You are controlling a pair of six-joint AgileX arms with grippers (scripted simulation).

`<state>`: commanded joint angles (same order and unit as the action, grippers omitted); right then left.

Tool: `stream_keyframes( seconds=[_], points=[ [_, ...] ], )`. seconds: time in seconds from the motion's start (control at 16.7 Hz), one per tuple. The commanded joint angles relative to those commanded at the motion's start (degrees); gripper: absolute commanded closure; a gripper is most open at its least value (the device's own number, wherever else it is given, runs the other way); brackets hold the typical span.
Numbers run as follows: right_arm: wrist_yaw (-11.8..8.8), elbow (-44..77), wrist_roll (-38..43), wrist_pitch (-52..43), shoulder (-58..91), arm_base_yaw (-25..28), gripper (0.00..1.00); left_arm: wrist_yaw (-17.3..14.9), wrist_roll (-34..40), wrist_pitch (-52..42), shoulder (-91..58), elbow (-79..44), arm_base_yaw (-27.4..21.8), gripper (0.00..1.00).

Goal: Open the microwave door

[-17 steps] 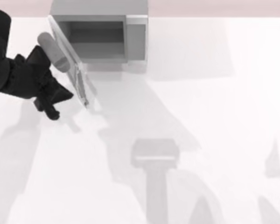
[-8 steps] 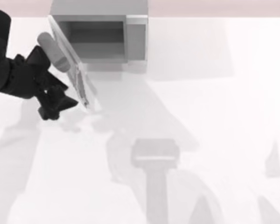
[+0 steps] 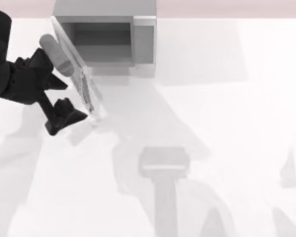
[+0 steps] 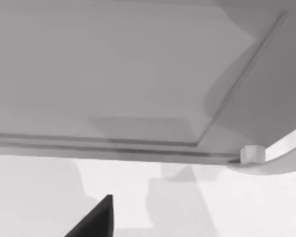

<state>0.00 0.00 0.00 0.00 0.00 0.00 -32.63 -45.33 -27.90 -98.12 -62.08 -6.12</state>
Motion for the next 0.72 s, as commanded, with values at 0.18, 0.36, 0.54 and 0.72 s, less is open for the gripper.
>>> stream_keyframes(
  seconds=[0.18,0.36,0.54,0.72],
  points=[
    [0.0,0.0,0.0,0.0,0.0,0.0,0.0,0.0,0.01,0.01,0.01,0.0,-0.04,0.0],
    [0.0,0.0,0.0,0.0,0.0,0.0,0.0,0.25,0.13,-1.88,2.43,0.47,-0.02,0.0],
    [0.0,0.0,0.0,0.0,0.0,0.0,0.0,0.46,0.65,-6.64,9.24,1.65,0.14,0.0],
    [0.0,0.0,0.0,0.0,0.0,0.0,0.0,0.49,1.11,-10.56,13.83,2.6,0.26,0.0]
  ],
)
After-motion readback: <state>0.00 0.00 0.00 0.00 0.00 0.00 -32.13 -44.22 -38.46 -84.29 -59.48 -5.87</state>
